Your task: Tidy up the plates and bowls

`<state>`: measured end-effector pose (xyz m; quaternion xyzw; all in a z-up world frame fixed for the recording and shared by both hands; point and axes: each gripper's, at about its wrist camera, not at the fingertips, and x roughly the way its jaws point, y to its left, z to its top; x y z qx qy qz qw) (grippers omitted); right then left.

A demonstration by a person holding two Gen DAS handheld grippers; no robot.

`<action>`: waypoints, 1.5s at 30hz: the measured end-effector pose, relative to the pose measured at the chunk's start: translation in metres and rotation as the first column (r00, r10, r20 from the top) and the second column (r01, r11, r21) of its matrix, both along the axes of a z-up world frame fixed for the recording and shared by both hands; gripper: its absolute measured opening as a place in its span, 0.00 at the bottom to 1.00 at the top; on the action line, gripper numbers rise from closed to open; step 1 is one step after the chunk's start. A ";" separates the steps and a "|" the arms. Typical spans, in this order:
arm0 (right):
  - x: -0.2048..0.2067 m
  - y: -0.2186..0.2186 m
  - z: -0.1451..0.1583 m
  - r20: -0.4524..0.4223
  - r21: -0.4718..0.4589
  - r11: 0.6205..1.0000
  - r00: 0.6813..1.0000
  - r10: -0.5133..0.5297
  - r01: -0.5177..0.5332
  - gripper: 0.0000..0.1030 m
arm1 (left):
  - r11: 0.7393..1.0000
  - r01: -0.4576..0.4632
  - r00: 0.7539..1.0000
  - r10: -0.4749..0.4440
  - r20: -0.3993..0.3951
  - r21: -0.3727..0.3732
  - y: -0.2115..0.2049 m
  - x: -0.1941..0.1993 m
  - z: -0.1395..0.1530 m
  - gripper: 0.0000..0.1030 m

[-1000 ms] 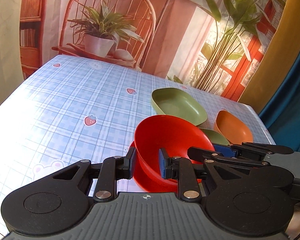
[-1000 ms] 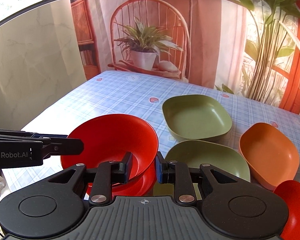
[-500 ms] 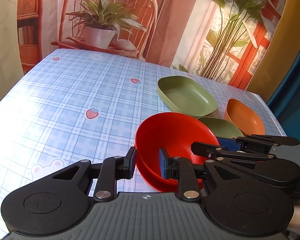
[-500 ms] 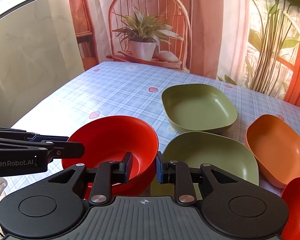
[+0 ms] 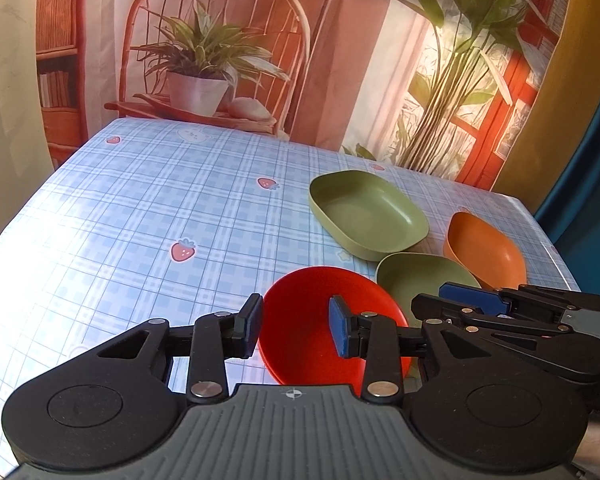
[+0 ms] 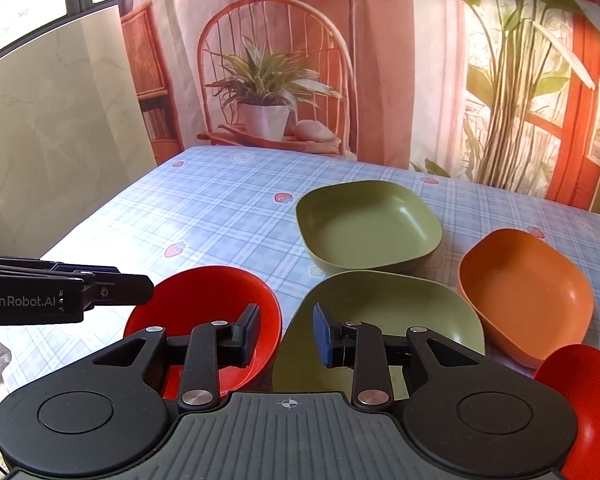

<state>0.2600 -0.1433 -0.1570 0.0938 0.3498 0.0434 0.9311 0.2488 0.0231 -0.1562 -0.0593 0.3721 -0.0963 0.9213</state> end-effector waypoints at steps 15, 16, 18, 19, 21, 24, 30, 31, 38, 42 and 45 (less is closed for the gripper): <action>-0.066 -0.078 0.020 0.095 0.031 0.977 0.972 -0.213 0.211 1.00 | 0.991 0.017 0.983 -0.040 0.177 0.131 -0.068 -0.020 0.031 1.00; -0.070 -0.082 0.020 0.099 0.030 0.974 0.969 -0.225 0.223 1.00 | 0.989 0.020 0.980 -0.048 0.191 0.147 -0.074 -0.022 0.033 1.00; -0.079 -0.090 0.021 0.108 0.020 0.967 0.961 -0.256 0.255 1.00 | 0.986 0.023 0.976 -0.058 0.208 0.167 -0.086 -0.025 0.036 1.00; -0.081 -0.093 0.021 0.113 0.013 0.963 0.957 -0.269 0.269 1.00 | 0.984 0.021 0.975 -0.059 0.212 0.179 -0.092 -0.026 0.037 1.00; -0.088 -0.102 0.022 0.123 -0.001 0.954 0.947 -0.298 0.300 1.00 | 0.977 0.018 0.975 -0.065 0.214 0.214 -0.105 -0.028 0.038 1.00; -0.095 -0.114 0.022 0.124 -0.021 0.934 0.928 -0.352 0.357 1.00 | 0.970 0.039 0.976 -0.088 0.199 0.239 -0.120 -0.030 0.037 1.00; -0.105 -0.140 0.014 0.094 -0.019 0.927 0.923 -0.372 0.376 1.00 | 0.966 0.072 0.976 -0.119 0.181 0.247 -0.138 -0.033 0.031 1.00; -0.108 -0.146 0.013 0.093 -0.005 0.927 0.923 -0.373 0.375 1.00 | 0.967 0.075 0.977 -0.120 0.176 0.243 -0.139 -0.032 0.031 1.00; -0.118 -0.170 0.004 0.085 -0.021 0.931 0.929 -0.361 0.364 1.00 | 0.965 0.136 0.975 -0.171 0.142 0.223 -0.163 -0.029 0.020 1.00; -0.121 -0.178 -0.004 0.055 -0.047 0.932 0.932 -0.358 0.360 1.00 | 0.955 0.179 0.968 -0.214 0.131 0.234 -0.180 -0.027 0.015 1.00; -0.125 -0.184 -0.010 0.025 -0.045 0.933 0.934 -0.356 0.357 1.00 | 0.950 0.201 0.964 -0.236 0.126 0.239 -0.190 -0.027 0.012 1.00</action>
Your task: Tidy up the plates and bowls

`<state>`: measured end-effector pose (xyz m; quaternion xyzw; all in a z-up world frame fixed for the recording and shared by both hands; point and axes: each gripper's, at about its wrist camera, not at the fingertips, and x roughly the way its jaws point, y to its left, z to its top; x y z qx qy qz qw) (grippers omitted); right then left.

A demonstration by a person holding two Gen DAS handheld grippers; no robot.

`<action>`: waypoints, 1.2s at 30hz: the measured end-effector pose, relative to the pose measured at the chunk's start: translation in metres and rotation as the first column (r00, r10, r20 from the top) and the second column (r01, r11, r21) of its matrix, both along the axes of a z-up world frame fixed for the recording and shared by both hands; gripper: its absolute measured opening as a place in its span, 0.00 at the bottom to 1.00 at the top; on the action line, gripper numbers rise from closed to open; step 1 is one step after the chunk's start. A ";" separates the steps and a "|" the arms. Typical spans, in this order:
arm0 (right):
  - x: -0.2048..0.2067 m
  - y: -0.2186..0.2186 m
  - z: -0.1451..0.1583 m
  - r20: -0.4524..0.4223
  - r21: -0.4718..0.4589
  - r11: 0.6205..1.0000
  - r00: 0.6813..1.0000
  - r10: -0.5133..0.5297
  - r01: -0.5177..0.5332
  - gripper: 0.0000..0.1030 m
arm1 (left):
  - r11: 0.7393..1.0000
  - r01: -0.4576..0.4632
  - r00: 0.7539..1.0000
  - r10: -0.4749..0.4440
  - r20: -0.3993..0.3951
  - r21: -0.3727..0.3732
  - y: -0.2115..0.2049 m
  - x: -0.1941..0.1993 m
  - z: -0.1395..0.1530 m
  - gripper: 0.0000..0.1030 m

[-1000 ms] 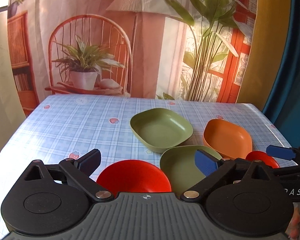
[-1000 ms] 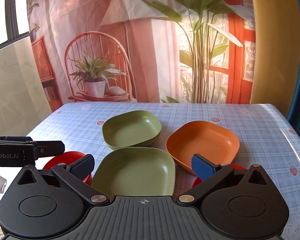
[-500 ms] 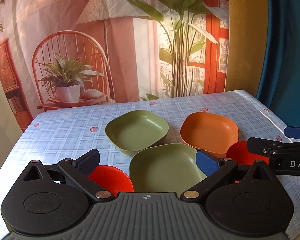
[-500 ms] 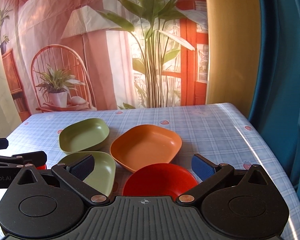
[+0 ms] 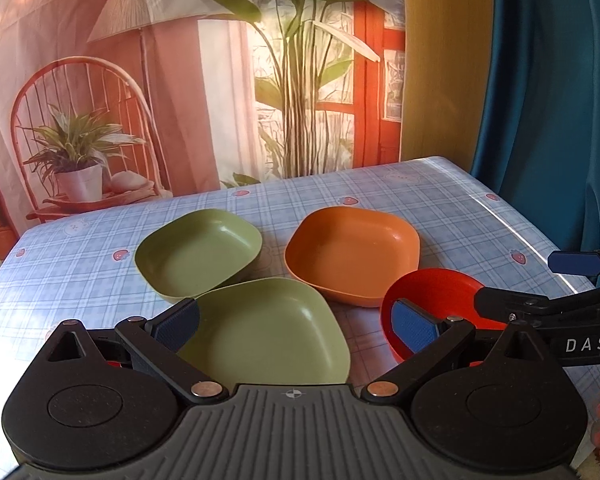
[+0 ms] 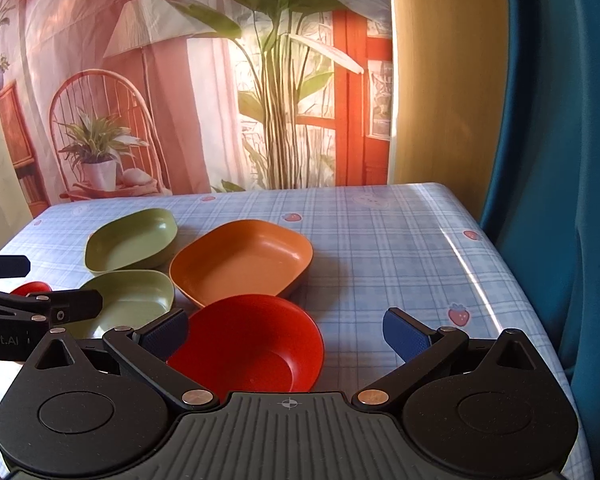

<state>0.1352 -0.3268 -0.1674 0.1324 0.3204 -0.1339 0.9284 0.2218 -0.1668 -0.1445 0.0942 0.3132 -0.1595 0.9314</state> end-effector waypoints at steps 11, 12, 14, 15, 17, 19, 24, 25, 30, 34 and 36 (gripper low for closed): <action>-0.010 -0.015 -0.018 -0.015 -0.015 0.999 0.999 -0.035 0.035 0.99 | 0.996 0.085 0.994 -0.087 -0.068 -0.026 -0.019 0.004 -0.014 0.92; -0.011 -0.016 -0.019 -0.014 -0.011 0.999 0.999 -0.031 0.031 0.97 | 0.995 0.092 0.993 -0.095 -0.076 -0.031 -0.020 0.005 -0.015 0.89; -0.010 -0.018 -0.021 -0.015 0.001 1.000 1.000 -0.023 0.023 0.92 | 0.993 0.110 0.989 -0.113 -0.094 -0.039 -0.023 0.005 -0.018 0.84; -0.010 -0.019 -0.023 -0.017 0.010 1.000 1.000 -0.018 0.018 0.87 | 0.992 0.119 0.987 -0.122 -0.102 -0.042 -0.025 0.006 -0.020 0.79; -0.010 -0.019 -0.027 -0.023 0.036 0.999 1.000 -0.005 0.005 0.77 | 0.989 0.140 0.982 -0.144 -0.118 -0.049 -0.027 0.008 -0.022 0.70; -0.010 -0.020 -0.031 -0.025 0.064 0.998 1.000 0.010 -0.008 0.66 | 0.986 0.156 0.977 -0.163 -0.138 -0.061 -0.029 0.009 -0.025 0.59; -0.010 -0.022 -0.039 -0.030 0.120 0.993 0.999 0.023 -0.020 0.45 | 0.984 0.152 0.966 -0.168 -0.198 -0.092 -0.029 0.017 -0.033 0.37; -0.010 -0.022 -0.041 -0.027 0.131 0.991 0.999 0.024 -0.020 0.44 | 0.984 0.151 0.964 -0.168 -0.205 -0.094 -0.029 0.019 -0.035 0.36; -0.009 -0.025 -0.045 -0.019 0.166 0.986 0.999 0.027 -0.024 0.38 | 0.983 0.156 0.957 -0.175 -0.232 -0.099 -0.033 0.026 -0.042 0.34; -0.009 -0.026 -0.048 -0.016 0.190 0.981 0.999 0.034 -0.031 0.34 | 0.981 0.154 0.947 -0.182 -0.265 -0.122 -0.035 0.032 -0.046 0.27; -0.010 -0.025 -0.048 -0.011 0.194 0.980 0.999 0.044 -0.041 0.34 | 0.981 0.153 0.948 -0.180 -0.264 -0.119 -0.035 0.032 -0.048 0.24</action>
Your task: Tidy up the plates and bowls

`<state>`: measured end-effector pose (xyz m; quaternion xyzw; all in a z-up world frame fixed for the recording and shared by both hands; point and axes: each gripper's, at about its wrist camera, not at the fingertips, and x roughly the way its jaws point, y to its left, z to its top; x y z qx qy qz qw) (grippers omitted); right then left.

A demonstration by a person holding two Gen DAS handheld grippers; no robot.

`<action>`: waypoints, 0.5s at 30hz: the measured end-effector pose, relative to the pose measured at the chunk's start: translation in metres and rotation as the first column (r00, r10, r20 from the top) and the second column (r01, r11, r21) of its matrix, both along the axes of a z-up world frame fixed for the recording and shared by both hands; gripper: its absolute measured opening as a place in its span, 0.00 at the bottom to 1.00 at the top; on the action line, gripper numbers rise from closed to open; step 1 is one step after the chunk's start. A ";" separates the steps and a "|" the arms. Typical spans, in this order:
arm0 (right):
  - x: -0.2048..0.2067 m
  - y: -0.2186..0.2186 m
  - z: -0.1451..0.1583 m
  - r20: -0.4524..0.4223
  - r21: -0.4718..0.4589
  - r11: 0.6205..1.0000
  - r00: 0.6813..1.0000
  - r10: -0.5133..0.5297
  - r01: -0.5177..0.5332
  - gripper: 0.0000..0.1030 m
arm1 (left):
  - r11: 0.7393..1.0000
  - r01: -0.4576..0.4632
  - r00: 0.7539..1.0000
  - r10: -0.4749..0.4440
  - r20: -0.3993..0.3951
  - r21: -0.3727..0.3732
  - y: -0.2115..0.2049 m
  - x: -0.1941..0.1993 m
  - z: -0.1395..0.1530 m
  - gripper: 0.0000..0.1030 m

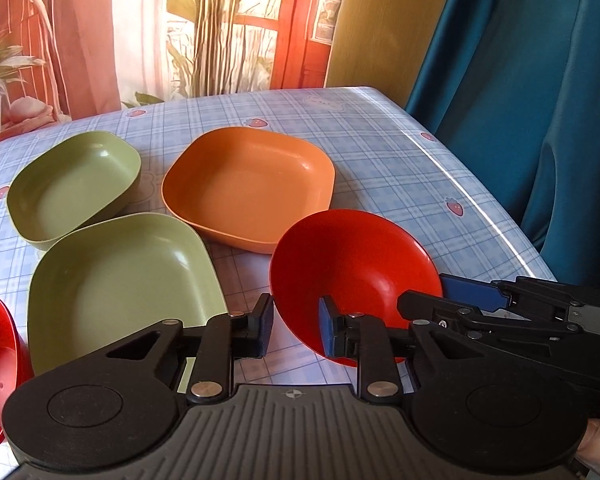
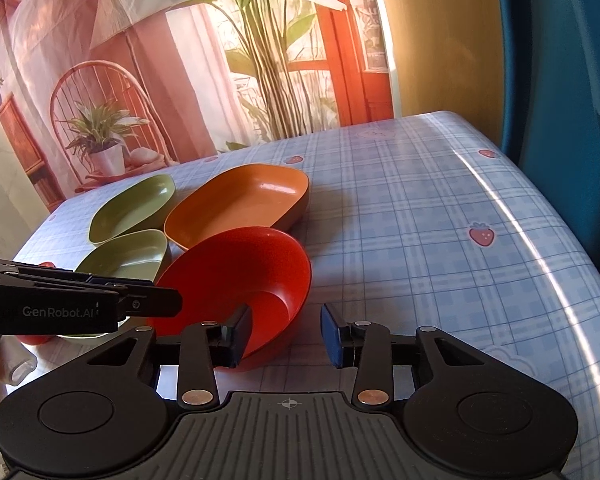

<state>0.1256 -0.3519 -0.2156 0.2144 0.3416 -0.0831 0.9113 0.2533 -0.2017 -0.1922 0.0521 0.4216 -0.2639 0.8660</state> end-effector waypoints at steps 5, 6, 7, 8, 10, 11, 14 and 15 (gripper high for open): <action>-0.001 0.002 0.003 0.010 0.005 1.000 1.000 0.010 -0.010 0.29 | 1.000 -0.004 1.000 0.004 0.003 -0.017 0.003 -0.005 0.004 0.24; -0.001 0.003 0.004 0.013 0.004 1.000 1.000 0.010 -0.010 0.29 | 1.000 -0.003 1.000 0.004 0.010 -0.016 0.004 -0.007 0.006 0.24; -0.002 0.004 0.006 0.015 0.004 1.000 1.000 0.010 -0.010 0.29 | 1.000 0.000 1.000 0.001 0.016 -0.017 0.005 -0.009 0.008 0.24; -0.002 0.005 0.007 0.018 0.003 1.000 1.000 0.009 -0.009 0.28 | 1.000 0.000 1.000 0.000 0.024 -0.015 0.006 -0.011 0.010 0.24; -0.004 0.006 0.012 0.027 -0.001 1.000 1.000 0.007 -0.007 0.28 | 1.000 0.006 0.999 -0.005 0.041 -0.019 0.007 -0.015 0.015 0.24; -0.005 0.007 0.014 0.031 -0.004 1.000 0.999 0.007 -0.007 0.28 | 1.000 0.007 0.999 -0.006 0.049 -0.021 0.008 -0.017 0.017 0.24; -0.009 0.011 0.021 0.042 -0.011 1.000 0.999 0.006 -0.005 0.28 | 1.000 0.009 0.998 -0.008 0.055 -0.027 0.011 -0.021 0.021 0.24; -0.010 0.013 0.023 0.044 -0.013 1.000 0.999 0.007 -0.006 0.28 | 1.000 0.008 0.998 -0.006 0.058 -0.030 0.013 -0.022 0.022 0.24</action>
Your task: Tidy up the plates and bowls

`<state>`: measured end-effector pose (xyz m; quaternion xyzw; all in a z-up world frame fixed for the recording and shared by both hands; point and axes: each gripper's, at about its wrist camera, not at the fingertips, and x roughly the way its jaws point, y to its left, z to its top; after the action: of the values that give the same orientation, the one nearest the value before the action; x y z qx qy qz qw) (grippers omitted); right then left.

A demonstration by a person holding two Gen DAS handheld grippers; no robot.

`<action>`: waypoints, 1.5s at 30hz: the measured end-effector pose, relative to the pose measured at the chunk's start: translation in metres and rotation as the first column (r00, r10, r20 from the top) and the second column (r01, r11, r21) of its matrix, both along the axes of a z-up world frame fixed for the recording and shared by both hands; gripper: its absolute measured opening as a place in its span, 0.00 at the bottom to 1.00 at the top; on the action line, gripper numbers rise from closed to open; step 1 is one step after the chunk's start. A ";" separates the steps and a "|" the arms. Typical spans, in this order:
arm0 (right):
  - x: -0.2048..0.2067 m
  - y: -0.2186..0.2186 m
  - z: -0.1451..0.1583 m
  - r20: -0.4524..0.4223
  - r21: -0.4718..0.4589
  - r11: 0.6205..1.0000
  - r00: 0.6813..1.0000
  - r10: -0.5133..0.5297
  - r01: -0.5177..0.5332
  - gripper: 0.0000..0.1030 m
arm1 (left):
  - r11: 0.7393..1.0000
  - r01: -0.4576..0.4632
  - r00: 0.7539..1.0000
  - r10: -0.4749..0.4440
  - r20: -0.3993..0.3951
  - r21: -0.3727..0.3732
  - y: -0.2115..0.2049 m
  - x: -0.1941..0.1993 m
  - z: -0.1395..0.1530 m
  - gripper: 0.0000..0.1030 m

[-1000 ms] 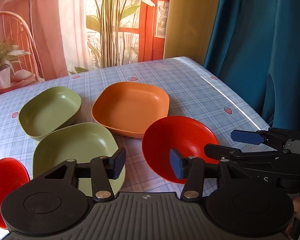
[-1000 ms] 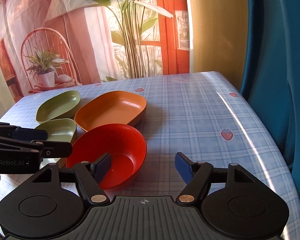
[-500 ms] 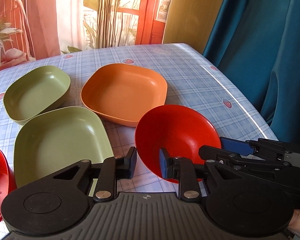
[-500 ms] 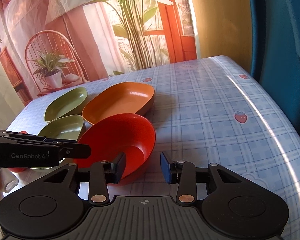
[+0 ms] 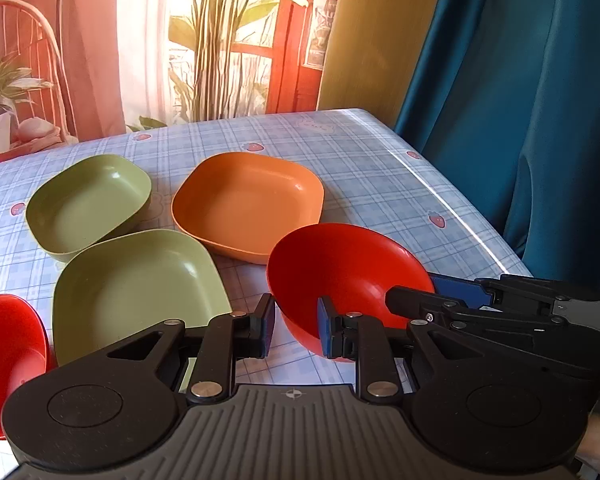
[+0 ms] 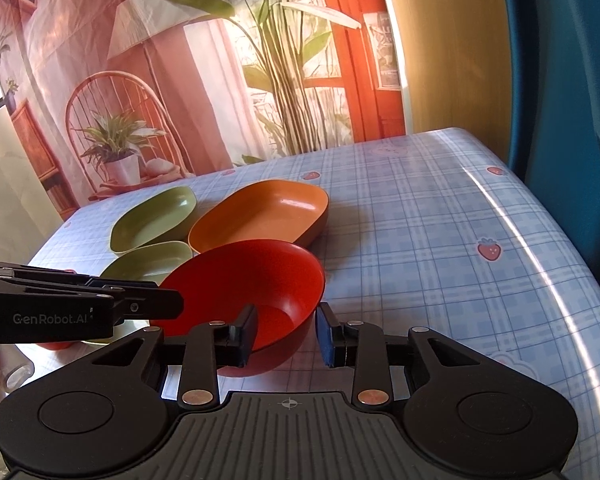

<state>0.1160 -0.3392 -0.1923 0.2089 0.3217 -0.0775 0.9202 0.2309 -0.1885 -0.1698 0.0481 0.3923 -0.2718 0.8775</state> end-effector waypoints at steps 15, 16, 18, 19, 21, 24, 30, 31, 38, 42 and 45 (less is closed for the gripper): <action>0.010 0.040 0.037 0.029 -0.055 0.996 0.997 0.065 -0.064 0.29 | 0.997 -0.058 0.995 0.061 0.077 -0.050 0.043 -0.019 0.025 0.24; 0.012 0.045 0.039 0.031 -0.058 0.996 0.997 0.075 -0.073 0.29 | 0.997 -0.064 0.994 0.069 0.086 -0.051 0.048 -0.018 0.027 0.24; 0.015 0.053 0.043 0.035 -0.066 0.993 0.995 0.097 -0.094 0.29 | 0.996 -0.078 0.991 0.083 0.105 -0.052 0.056 -0.018 0.030 0.24; 0.017 0.058 0.045 0.035 -0.073 0.992 0.994 0.108 -0.105 0.29 | 0.995 -0.083 0.990 0.089 0.113 -0.053 0.060 -0.018 0.031 0.24; 0.021 0.066 0.048 0.032 -0.082 0.989 0.991 0.127 -0.124 0.28 | 0.994 -0.096 0.988 0.102 0.119 -0.054 0.067 -0.019 0.033 0.24; 0.029 0.078 0.053 0.026 -0.090 0.985 0.988 0.153 -0.150 0.28 | 0.990 -0.124 0.985 0.131 0.116 -0.068 0.081 -0.020 0.034 0.24; 0.047 0.112 0.060 0.001 -0.117 0.968 0.975 0.222 -0.220 0.28 | 0.976 -0.191 0.975 0.200 0.095 -0.102 0.116 -0.019 0.033 0.24; 0.052 0.119 0.061 -0.003 -0.121 0.965 0.972 0.235 -0.233 0.28 | 0.973 -0.203 0.973 0.213 0.092 -0.108 0.123 -0.020 0.032 0.24; 0.084 0.161 0.065 -0.018 -0.144 0.937 0.948 0.319 -0.318 0.28 | 0.946 -0.295 0.949 0.306 0.070 -0.137 0.169 -0.019 0.027 0.24; 0.103 0.185 0.064 -0.028 -0.161 0.915 0.928 0.372 -0.371 0.28 | 0.930 -0.343 0.934 0.353 0.054 -0.132 0.191 -0.017 0.022 0.24; 0.117 0.199 0.062 -0.032 -0.173 0.898 0.914 0.406 -0.405 0.29 | 0.917 -0.377 0.923 0.384 0.034 -0.129 0.205 -0.014 0.016 0.24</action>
<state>0.2328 -0.1398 -0.1305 0.0556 0.3477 0.0879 0.9318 0.2167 0.0168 -0.1535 -0.0739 0.3514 -0.1176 0.9259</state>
